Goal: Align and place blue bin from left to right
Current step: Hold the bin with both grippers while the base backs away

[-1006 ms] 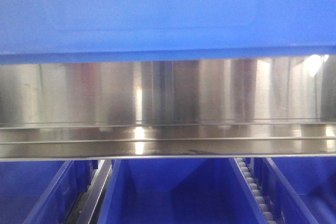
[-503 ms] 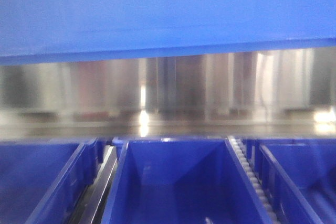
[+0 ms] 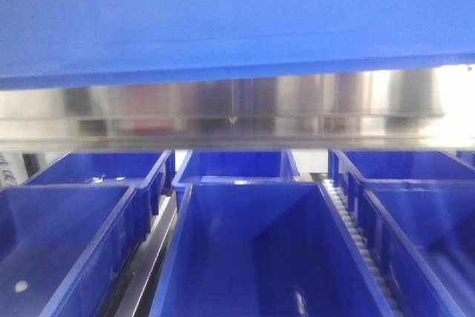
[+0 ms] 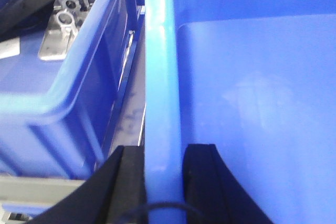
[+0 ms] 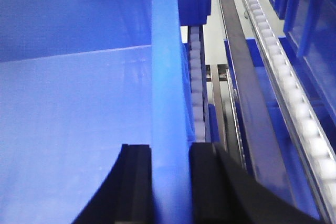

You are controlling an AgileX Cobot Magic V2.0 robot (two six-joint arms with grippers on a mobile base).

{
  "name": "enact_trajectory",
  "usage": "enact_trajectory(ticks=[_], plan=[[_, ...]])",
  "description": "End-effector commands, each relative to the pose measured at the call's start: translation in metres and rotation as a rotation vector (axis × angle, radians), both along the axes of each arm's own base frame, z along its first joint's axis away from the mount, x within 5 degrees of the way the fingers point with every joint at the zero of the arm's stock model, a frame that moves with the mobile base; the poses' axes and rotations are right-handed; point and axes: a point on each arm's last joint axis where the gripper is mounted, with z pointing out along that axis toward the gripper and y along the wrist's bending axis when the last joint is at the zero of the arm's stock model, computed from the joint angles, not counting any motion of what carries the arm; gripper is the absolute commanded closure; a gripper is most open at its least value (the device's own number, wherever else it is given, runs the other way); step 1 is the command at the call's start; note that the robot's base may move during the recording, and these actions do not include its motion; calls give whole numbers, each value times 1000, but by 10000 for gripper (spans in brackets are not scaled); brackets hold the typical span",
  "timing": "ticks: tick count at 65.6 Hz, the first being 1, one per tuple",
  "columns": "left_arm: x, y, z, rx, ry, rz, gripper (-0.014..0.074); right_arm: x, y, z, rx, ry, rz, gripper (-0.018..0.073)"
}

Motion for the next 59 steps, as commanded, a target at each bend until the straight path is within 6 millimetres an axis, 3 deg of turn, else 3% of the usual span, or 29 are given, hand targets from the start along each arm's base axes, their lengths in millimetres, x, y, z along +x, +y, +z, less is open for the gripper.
enact_trajectory(ticks=[1,59], plan=[[-1,-15,4,-69,-31,-103,707,-6,19,17,164,-114,172,640],[-1,-15,4,-65,-35,-101,707,-6,19,17,164,-114,172,640]])
